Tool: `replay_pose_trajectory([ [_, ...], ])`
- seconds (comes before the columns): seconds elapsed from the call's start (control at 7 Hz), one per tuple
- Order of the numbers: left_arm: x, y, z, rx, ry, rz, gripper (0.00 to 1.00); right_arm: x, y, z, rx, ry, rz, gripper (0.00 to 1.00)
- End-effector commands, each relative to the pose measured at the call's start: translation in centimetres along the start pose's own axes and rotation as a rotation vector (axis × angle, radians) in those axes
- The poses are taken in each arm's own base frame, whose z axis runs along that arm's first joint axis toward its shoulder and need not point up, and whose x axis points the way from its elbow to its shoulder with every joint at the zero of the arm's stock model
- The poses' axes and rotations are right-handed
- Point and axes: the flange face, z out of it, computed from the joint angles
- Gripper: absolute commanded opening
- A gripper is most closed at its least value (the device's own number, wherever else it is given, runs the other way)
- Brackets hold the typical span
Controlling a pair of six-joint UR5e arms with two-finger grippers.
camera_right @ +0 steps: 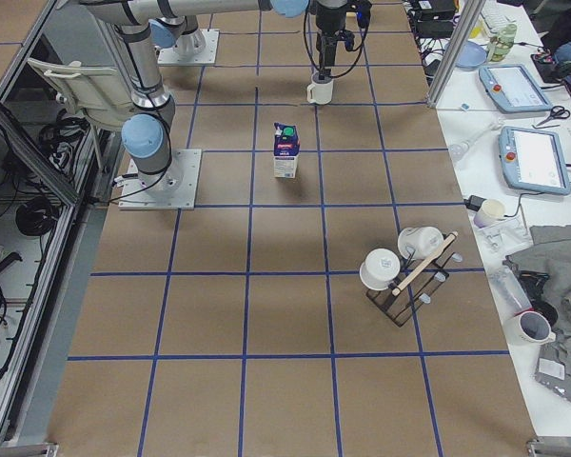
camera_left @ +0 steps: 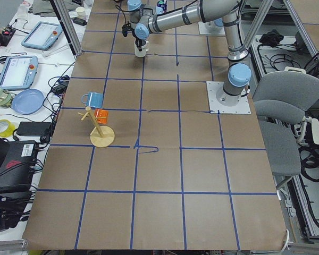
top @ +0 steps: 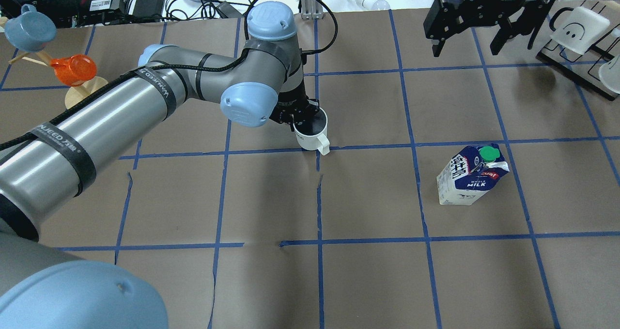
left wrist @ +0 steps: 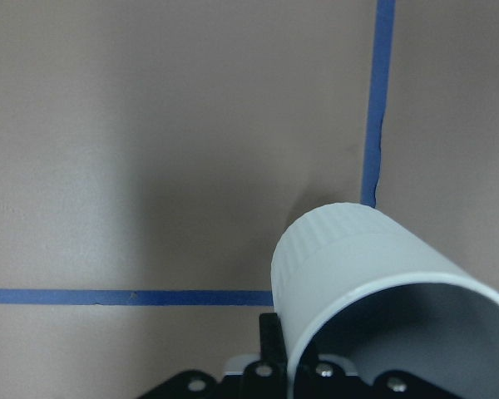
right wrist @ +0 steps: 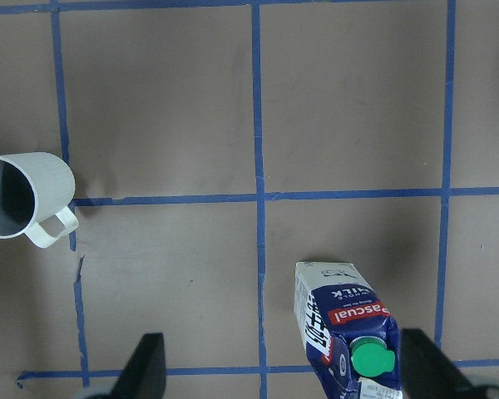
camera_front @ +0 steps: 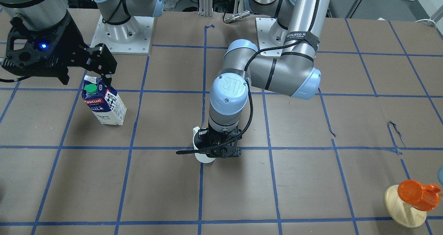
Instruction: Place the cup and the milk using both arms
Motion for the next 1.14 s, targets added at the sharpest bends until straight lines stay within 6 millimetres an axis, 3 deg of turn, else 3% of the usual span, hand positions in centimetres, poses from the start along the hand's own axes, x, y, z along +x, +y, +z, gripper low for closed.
replay_pose_trajectory([
  [0.0,0.0,0.0,0.8,-0.013,0.004,-0.006,0.0,0.2,0.7,2.3,-0.044,0.012,-0.036,1.0],
  [0.14,0.1,0.1,0.9,-0.014,0.002,-0.006,0.0,0.4,1.0,3.6,-0.064,0.013,-0.073,1.0],
  [0.29,0.1,0.0,1.1,-0.016,0.003,-0.015,0.0,0.8,1.2,3.7,-0.068,0.059,-0.081,1.0],
  [0.43,0.2,-0.2,1.2,-0.008,0.009,-0.042,0.21,1.1,1.3,4.0,-0.079,0.066,-0.083,1.0],
  [0.57,0.4,0.0,-0.4,0.002,0.058,-0.044,0.57,1.3,1.7,5.0,-0.104,0.066,-0.09,1.0],
  [0.71,-0.1,-0.6,-2.8,0.031,0.098,-0.045,0.87,1.4,2.4,5.6,-0.117,0.066,-0.107,1.0],
  [0.86,-2.6,-1.5,-7.1,0.092,0.115,-0.048,0.97,1.6,3.1,6.7,-0.136,0.063,-0.12,1.0],
  [1.0,-6.3,-1.8,-12.1,0.109,0.112,-0.015,1.0,2.4,3.4,7.9,-0.156,0.057,-0.147,1.0],
])
